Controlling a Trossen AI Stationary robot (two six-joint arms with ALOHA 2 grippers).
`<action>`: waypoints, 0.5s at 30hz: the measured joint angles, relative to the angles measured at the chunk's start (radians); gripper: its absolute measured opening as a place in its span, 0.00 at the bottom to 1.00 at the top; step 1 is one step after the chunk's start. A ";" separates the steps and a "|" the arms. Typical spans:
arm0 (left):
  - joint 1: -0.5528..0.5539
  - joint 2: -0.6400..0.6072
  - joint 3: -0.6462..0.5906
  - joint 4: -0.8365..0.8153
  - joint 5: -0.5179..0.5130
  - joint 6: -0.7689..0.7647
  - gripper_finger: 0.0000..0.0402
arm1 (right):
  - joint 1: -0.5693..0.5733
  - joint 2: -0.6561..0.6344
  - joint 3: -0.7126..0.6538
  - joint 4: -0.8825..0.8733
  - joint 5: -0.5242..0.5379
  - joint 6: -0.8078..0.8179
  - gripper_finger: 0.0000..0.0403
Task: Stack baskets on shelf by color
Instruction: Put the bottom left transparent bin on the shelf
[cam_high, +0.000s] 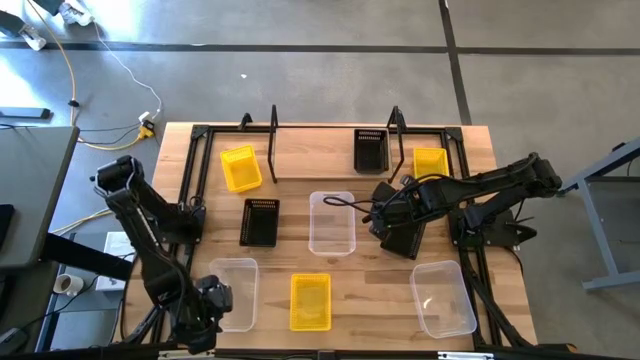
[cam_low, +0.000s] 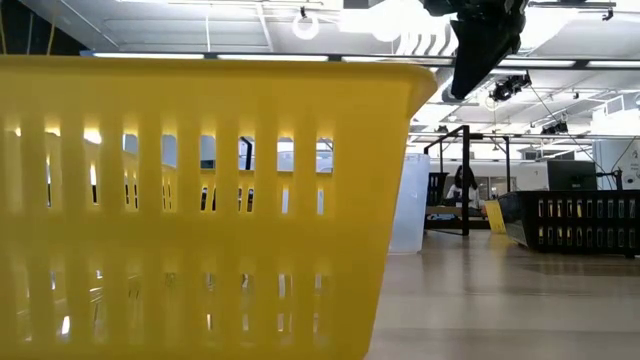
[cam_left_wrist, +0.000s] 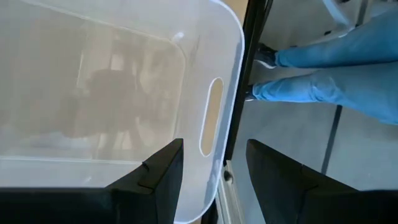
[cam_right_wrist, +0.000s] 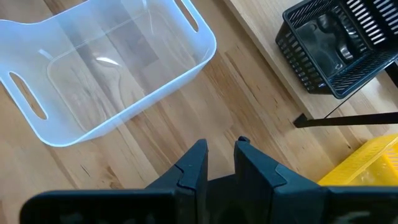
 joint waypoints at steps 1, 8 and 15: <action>-0.001 0.005 0.000 0.008 0.000 0.000 0.41 | 0.000 0.000 0.000 0.000 0.000 0.000 0.17; 0.000 0.034 0.000 0.063 0.000 0.001 0.41 | 0.000 0.000 0.000 0.000 0.000 0.000 0.17; -0.008 0.072 0.000 0.078 0.003 0.008 0.41 | 0.000 0.000 0.000 0.000 0.000 -0.001 0.17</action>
